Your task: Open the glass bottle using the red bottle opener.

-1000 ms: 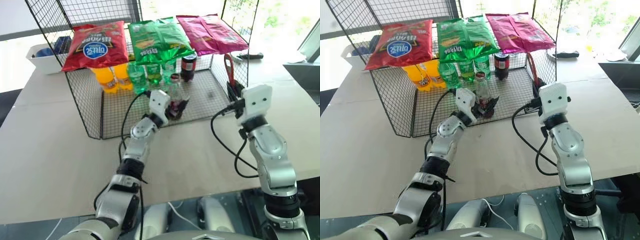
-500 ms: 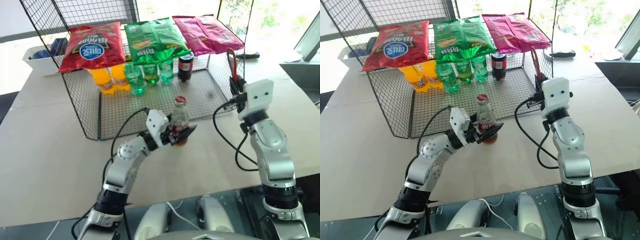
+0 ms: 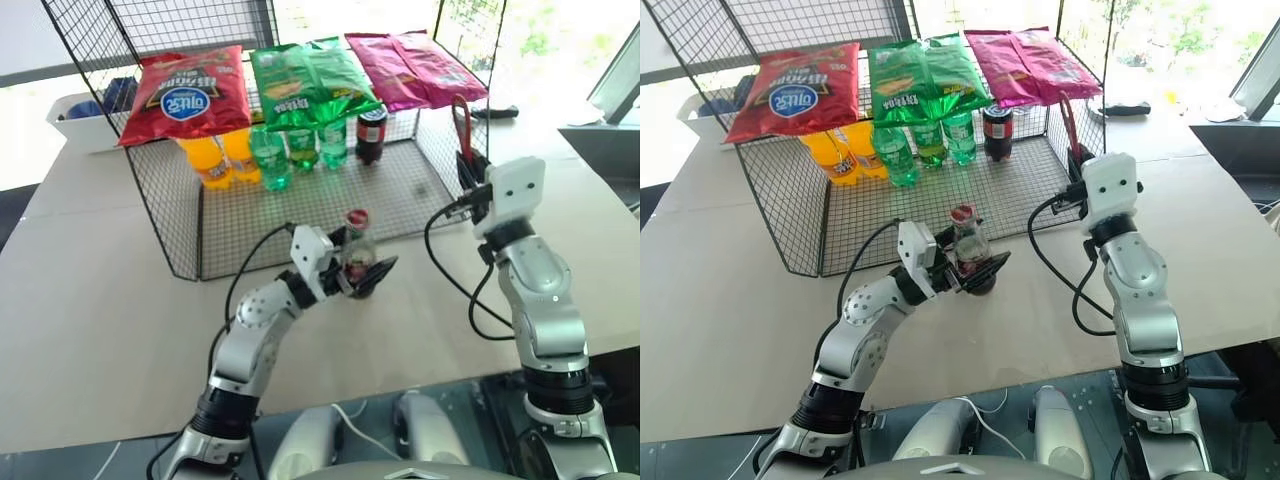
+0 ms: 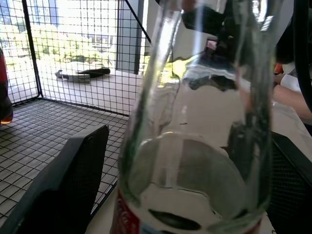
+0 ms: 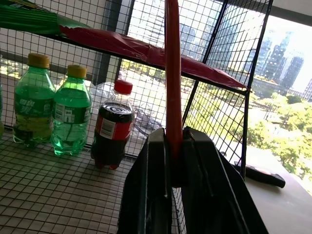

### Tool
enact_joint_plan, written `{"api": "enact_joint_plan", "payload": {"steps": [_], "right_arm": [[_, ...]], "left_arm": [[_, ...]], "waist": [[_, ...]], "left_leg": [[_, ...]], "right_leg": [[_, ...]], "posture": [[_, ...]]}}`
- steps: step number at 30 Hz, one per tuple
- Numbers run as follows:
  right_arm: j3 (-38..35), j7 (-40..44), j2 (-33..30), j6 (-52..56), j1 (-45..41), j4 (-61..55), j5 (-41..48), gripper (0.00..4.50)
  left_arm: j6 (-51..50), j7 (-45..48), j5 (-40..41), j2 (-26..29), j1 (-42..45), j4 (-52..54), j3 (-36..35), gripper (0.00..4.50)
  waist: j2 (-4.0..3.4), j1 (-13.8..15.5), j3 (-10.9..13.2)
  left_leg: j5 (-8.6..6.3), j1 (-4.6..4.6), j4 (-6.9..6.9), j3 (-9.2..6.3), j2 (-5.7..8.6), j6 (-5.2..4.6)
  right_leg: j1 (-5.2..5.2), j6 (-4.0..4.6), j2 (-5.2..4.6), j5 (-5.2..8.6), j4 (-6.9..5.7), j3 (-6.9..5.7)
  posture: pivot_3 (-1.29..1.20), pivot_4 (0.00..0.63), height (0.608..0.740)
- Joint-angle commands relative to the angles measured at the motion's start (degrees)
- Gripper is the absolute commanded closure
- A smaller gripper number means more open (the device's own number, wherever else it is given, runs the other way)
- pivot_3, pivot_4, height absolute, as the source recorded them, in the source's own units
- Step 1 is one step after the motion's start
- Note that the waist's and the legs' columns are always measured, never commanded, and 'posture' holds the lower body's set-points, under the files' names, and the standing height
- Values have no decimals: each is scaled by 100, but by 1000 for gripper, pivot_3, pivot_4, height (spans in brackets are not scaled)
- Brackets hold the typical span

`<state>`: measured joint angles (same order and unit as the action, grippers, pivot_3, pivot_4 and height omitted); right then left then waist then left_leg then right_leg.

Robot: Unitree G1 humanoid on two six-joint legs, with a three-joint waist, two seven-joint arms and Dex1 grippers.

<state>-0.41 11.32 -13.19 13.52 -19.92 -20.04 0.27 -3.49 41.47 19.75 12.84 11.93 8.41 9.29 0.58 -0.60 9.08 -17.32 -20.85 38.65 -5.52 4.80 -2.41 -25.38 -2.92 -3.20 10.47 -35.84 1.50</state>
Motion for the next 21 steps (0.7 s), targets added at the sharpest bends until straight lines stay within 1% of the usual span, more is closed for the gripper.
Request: {"api": "enact_joint_plan", "payload": {"steps": [1,7,14,21], "right_arm": [[-26,30,-28,-149,-148,-127,28,4500],[-66,29,21,-162,-186,-72,72,4500],[-61,47,20,-168,-223,-31,81,4500],[25,76,45,-185,-205,-53,63,4500]], "left_arm": [[303,-1,45,-61,49,306,-86,91],[151,-6,288,-107,195,542,-118,91],[130,34,280,0,207,611,-71,91],[144,43,346,-12,238,599,-96,91]], "waist": [[0,0,0],[0,4,0],[0,3,0],[0,1,0]], "left_leg": [[0,0,0,0,0,0],[0,-1,0,0,0,0],[0,-1,0,0,0,0],[0,-1,0,0,0,0]], "right_leg": [[0,0,0,0,0,0],[0,0,-2,0,1,0],[0,0,0,0,0,0],[0,0,0,0,1,1]], "posture": [[0,150,734],[0,150,734],[0,150,734],[0,150,734]]}}
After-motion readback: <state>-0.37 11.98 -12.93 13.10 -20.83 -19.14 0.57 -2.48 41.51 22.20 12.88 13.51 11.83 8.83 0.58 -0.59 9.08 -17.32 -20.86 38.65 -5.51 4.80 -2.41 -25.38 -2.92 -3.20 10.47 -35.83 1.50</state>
